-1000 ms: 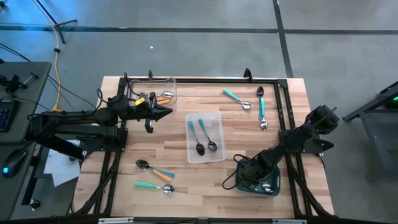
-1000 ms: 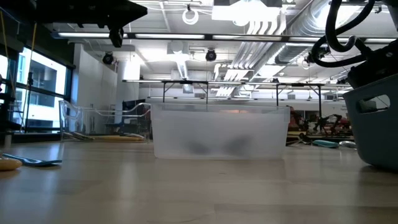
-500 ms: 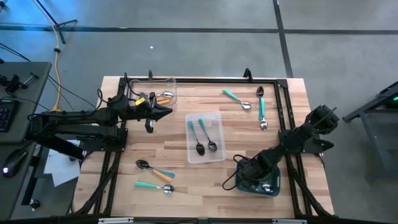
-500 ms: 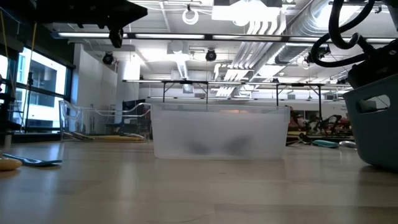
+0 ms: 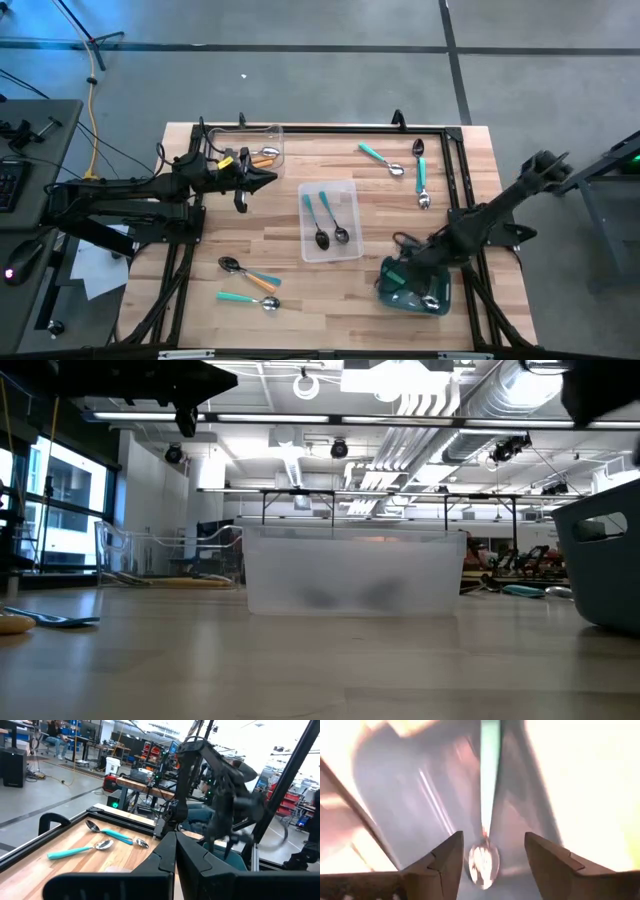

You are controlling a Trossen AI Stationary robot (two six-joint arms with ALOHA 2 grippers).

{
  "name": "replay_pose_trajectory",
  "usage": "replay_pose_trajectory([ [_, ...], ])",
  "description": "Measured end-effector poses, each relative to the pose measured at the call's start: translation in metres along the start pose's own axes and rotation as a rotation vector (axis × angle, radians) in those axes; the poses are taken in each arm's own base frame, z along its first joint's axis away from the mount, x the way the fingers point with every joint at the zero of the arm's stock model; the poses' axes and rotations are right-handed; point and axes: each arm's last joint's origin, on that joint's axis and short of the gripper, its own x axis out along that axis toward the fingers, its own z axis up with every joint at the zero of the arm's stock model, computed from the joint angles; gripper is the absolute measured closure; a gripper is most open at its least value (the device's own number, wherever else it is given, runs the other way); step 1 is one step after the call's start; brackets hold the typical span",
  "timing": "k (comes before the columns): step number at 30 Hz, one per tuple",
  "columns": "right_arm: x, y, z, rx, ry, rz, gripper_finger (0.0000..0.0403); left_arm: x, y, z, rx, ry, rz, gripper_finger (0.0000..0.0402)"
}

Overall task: Sort silverware by color (type)
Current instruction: Put the blue spoon into the white transparent bin

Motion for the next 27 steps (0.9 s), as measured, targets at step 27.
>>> replay_pose_trajectory([
  [27,-0.067,-0.01,0.01,-0.202,-0.726,0.081,0.0208,0.0,0.001,0.0,-0.001,-0.008,0.025,0.0401],
])
